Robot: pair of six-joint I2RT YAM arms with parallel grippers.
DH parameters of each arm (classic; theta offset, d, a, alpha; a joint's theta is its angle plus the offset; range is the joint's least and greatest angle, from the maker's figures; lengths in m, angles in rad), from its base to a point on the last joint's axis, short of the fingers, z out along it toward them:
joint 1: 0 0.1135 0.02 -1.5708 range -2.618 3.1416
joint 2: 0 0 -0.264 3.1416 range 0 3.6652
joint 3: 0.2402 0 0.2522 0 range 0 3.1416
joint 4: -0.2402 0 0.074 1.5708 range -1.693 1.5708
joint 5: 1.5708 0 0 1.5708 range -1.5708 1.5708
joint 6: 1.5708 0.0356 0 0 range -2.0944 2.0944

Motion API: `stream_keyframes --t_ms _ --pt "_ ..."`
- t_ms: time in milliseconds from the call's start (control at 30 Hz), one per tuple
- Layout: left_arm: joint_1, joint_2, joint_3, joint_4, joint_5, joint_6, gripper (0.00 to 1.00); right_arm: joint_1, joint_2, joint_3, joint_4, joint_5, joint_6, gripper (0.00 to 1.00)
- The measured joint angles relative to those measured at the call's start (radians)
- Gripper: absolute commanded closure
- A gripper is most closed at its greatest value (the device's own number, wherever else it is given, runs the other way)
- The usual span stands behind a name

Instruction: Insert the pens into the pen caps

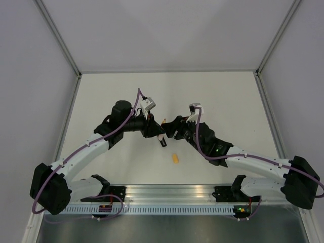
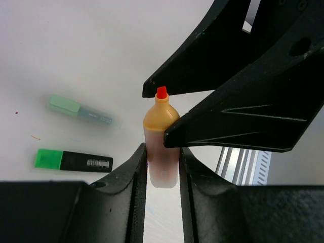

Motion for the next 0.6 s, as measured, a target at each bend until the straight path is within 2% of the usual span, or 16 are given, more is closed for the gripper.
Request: stream_keyframes --t_ms 200,400,467,500,567,600 --pt "0.0 0.0 -0.02 0.018 -0.002 -0.003 0.98 0.002 0.05 0.024 0.014 -0.003 0.006 0.51" --pt "0.0 0.0 -0.029 0.034 -0.006 -0.03 0.98 0.005 0.078 0.043 0.034 -0.03 0.014 0.78" --pt "0.0 0.0 -0.029 0.046 -0.005 -0.041 0.97 0.004 0.079 0.046 0.037 -0.031 0.011 0.92" --pt "0.002 -0.001 -0.029 0.053 -0.005 -0.048 0.94 0.003 0.079 0.046 0.037 -0.028 0.01 0.98" --pt "0.004 -0.001 -0.035 0.07 -0.002 -0.063 0.85 0.0 0.079 0.047 0.036 -0.027 0.008 1.0" --pt "0.005 -0.003 -0.04 0.077 0.001 -0.071 0.74 0.0 0.078 0.047 0.035 -0.028 0.007 1.0"
